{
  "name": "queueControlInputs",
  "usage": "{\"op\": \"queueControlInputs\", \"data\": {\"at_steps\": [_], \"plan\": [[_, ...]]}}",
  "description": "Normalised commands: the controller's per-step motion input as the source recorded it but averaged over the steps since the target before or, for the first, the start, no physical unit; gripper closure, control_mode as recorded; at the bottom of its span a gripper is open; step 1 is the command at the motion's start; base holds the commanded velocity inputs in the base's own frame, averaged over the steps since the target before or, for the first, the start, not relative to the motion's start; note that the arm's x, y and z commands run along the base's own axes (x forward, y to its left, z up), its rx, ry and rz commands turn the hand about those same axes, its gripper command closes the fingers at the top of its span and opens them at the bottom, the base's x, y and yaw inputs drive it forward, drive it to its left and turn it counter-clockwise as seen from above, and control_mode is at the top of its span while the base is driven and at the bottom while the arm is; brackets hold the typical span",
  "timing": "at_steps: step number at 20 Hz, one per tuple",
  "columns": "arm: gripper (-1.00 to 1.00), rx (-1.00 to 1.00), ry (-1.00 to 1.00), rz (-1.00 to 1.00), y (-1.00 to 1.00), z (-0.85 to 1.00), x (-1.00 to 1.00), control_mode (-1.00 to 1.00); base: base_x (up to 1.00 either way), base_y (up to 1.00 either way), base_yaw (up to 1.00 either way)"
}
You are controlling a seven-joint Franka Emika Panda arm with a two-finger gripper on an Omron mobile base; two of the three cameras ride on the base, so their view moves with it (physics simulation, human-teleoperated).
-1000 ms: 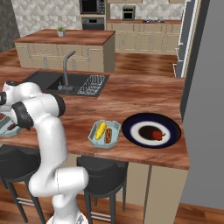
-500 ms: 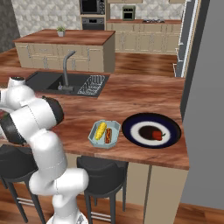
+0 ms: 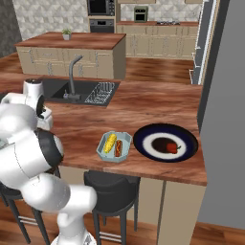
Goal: Place one cooked food and one vegetable from the large plate to each tupperware container.
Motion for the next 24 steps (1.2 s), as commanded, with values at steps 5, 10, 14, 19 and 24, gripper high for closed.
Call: {"op": "queueControlInputs", "data": {"at_steps": [5,10,14,19,24], "plan": [[-1.00,-0.14,0.00,0.00,-1.00,0.32,-0.05,-1.00,0.00,0.00,0.00],[-1.00,-0.10,0.00,0.00,-1.00,0.11,0.00,-1.00,0.00,0.00,0.00],[-1.00,-0.08,0.00,0.00,-1.00,0.00,0.00,-1.00,0.00,0.00,0.00],[-1.00,-0.06,0.00,0.00,-1.00,0.00,0.00,-1.00,0.00,0.00,0.00],[-1.00,-0.04,-0.02,0.00,-1.00,0.00,0.00,-1.00,0.00,0.00,0.00]]}}
